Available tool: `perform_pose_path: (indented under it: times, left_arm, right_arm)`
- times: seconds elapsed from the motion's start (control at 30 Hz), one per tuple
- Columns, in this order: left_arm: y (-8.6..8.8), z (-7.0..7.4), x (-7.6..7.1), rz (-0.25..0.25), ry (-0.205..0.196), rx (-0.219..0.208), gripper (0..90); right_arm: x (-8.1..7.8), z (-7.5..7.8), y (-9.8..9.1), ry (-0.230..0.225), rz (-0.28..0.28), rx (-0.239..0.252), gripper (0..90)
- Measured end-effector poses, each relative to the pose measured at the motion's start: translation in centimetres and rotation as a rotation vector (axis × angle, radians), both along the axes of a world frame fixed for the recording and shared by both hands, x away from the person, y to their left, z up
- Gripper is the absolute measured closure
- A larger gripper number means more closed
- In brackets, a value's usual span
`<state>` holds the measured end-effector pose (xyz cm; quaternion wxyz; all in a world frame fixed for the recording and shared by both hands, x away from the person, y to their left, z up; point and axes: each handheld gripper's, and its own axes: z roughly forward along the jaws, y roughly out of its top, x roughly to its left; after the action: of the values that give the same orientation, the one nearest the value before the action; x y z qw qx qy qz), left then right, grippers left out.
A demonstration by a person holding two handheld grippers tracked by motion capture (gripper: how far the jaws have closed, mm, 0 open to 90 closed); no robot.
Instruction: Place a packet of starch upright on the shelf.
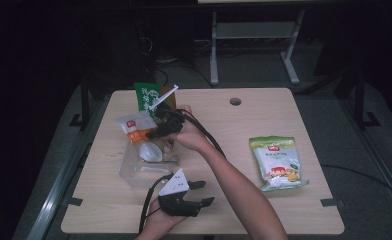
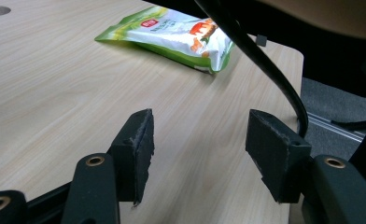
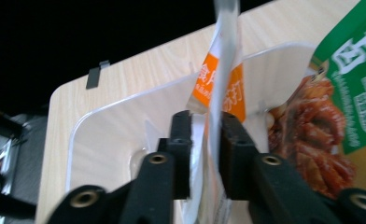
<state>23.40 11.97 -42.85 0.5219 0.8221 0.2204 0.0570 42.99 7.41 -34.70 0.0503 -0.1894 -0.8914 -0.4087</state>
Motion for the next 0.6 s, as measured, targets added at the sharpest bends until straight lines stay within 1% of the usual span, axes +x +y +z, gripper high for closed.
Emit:
perform_pose_path:
  times: [0.03,0.13,0.2,0.23,0.3,0.37,0.4,0.43,0.47,0.5,0.53,0.57,0.6]
  left_arm:
    - [0.0,0.0,0.0,0.001,0.001,0.000,41.3]
    - [-0.1,0.0,-0.1,-0.001,0.000,-0.001,41.3]
    - [0.0,0.1,-0.2,-0.002,-0.006,0.000,41.3]
    - [-0.1,0.1,-0.2,-0.002,-0.012,-0.003,41.3]
    - [0.0,0.1,-0.2,-0.005,-0.019,-0.002,41.2]
    - [0.0,0.1,-0.2,-0.004,-0.016,-0.003,41.3]
    - [0.0,0.1,-0.2,-0.004,-0.016,-0.003,41.3]
    - [0.0,0.1,-0.2,-0.004,-0.014,-0.006,41.3]
    - [0.0,0.1,-0.2,-0.003,-0.014,-0.007,41.3]
    - [0.0,0.1,-0.1,-0.003,-0.014,-0.006,41.2]
    - [0.0,0.1,-0.1,-0.003,-0.011,-0.003,41.3]
    - [0.0,0.1,-0.2,-0.004,-0.009,-0.005,41.2]
    - [-0.1,0.1,-0.2,-0.003,-0.007,-0.006,41.2]
  right_arm:
    - [0.1,0.1,0.3,0.007,0.000,-0.015,72.8]
    - [0.3,-0.1,1.1,0.017,0.003,-0.062,73.6]
    - [0.4,-0.4,1.2,0.018,-0.004,-0.086,81.1]
    - [0.4,-0.5,1.2,0.030,-0.003,-0.098,84.1]
    - [0.2,-0.6,1.1,0.027,-0.009,-0.100,89.3]
    - [0.1,-0.7,0.9,0.034,-0.003,-0.080,89.6]
    - [-0.1,-0.7,0.8,0.009,-0.006,-0.076,89.7]
    - [-0.3,-0.6,0.7,0.002,-0.006,-0.066,89.7]
    - [-0.4,-0.6,0.5,0.008,-0.006,-0.050,89.8]
    - [-0.7,-0.4,0.4,0.009,-0.016,-0.022,89.8]
    - [-0.9,-0.3,0.3,0.010,-0.022,-0.004,89.8]
    - [-1.0,-0.1,0.2,-0.004,-0.027,0.031,89.8]
    - [-1.2,0.0,0.1,-0.006,-0.032,0.061,89.8]
